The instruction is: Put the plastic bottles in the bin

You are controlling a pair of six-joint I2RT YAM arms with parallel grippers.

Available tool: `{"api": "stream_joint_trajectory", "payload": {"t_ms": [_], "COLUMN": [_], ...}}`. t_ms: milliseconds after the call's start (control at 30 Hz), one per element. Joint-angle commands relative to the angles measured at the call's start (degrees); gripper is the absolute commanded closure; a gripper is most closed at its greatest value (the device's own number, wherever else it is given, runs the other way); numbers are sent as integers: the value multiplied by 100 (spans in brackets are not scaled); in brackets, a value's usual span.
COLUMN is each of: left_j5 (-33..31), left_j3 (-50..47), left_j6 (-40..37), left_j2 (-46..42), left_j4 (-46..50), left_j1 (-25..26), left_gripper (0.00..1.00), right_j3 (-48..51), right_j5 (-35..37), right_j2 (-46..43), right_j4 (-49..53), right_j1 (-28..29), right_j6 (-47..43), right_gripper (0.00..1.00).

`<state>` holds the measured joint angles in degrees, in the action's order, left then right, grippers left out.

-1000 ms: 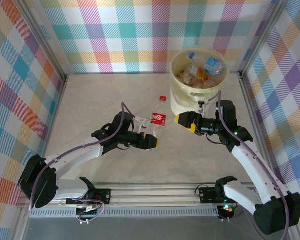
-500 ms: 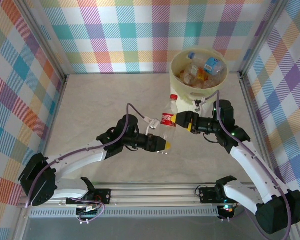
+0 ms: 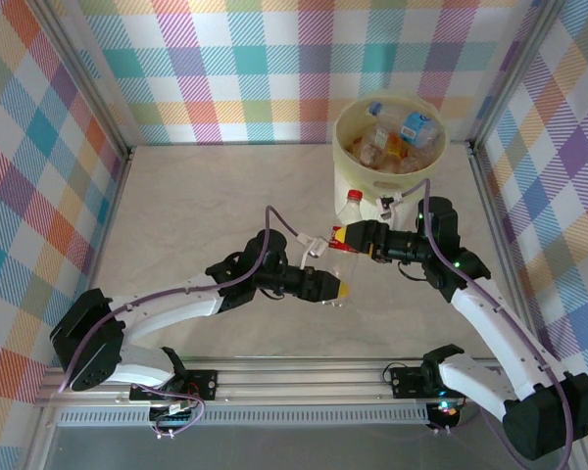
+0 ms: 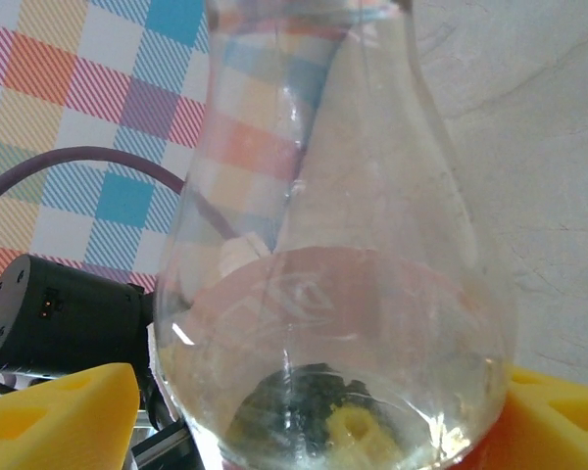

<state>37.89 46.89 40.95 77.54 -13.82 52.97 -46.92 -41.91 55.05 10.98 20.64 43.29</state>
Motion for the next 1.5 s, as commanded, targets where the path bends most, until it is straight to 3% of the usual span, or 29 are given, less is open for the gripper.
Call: {"api": "stream_joint_trajectory", "payload": {"t_ms": [0, 467, 533, 633, 733, 1067, 1467], "left_j5": [-21, 2, -65, -198, -420, -1756, -3352], "left_j3": [171, 241, 265, 316, 446, 1164, 1654], "left_j6": [38, -3, -25, -115, -443, -2450, -4087], "left_j2": [77, 67, 45, -35, -238, -1393, -2068], "left_j4": [-213, -18, 41, 240, 744, 3145, 4663], "left_j1": [99, 143, 143, 143, 145, 143, 148], "left_gripper": [52, 49, 42, 17, 0, 0, 0], "right_j3": [65, 66, 44, -8, -91, -669, -3065], "right_j5": [-121, -2, 31, 152, 330, 999, 3148], "right_j2": [-81, -158, -191, -252, -343, -607, 7], "right_j4": [-106, 33, 113, 289, 515, 1570, 3498], "right_j1": [45, 45, 45, 45, 45, 37, 35], "right_j6": [-13, -83, -118, -208, -313, -909, -2127], "right_gripper": [19, 40, 41, 41, 42, 41, 42]}}
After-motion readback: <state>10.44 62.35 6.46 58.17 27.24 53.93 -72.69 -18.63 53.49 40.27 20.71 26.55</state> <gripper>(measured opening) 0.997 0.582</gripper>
